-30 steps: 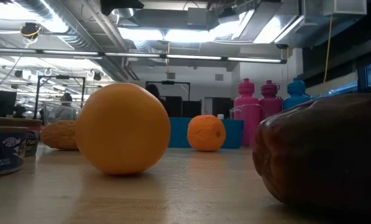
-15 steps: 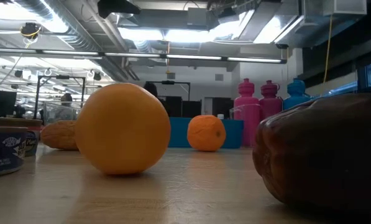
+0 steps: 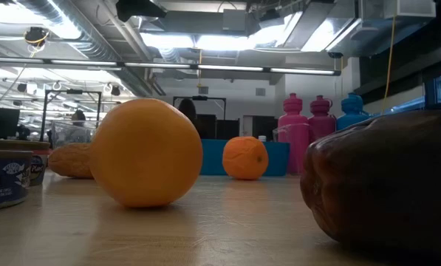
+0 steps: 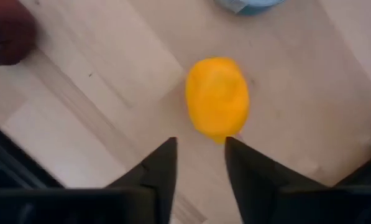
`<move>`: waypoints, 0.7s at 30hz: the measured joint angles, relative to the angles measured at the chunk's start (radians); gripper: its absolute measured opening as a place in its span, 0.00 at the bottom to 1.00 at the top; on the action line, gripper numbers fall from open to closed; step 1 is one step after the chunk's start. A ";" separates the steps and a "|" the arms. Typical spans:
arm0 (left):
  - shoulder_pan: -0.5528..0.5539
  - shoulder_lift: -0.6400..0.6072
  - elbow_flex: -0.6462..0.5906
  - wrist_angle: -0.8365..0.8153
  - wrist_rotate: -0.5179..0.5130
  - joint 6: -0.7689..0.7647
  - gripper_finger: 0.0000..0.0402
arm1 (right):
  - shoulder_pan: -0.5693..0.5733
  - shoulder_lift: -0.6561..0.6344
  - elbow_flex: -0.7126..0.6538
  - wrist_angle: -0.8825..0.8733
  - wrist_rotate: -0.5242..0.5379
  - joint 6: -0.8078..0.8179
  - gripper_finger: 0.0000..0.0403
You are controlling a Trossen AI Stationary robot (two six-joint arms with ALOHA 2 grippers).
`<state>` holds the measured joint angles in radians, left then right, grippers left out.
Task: Pick & Place Food Item
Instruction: Put the lemon into the blue bin
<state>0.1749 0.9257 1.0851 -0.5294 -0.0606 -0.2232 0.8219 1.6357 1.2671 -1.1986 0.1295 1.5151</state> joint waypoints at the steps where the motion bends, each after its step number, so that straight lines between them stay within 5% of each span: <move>1: 0.000 0.000 0.000 0.000 0.003 0.000 0.76 | 0.000 0.000 -0.001 0.001 0.000 0.009 0.40; 11: 0.000 0.000 0.000 -0.003 0.009 0.010 0.76 | -0.041 0.000 -0.134 0.068 -0.116 0.150 0.87; 21: 0.000 0.000 0.000 -0.025 0.030 0.003 0.76 | -0.066 0.000 -0.202 0.170 -0.056 0.123 0.92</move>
<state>0.1746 0.9257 1.0847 -0.5541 -0.0306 -0.2202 0.7562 1.6356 1.0648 -1.0288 0.0731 1.6377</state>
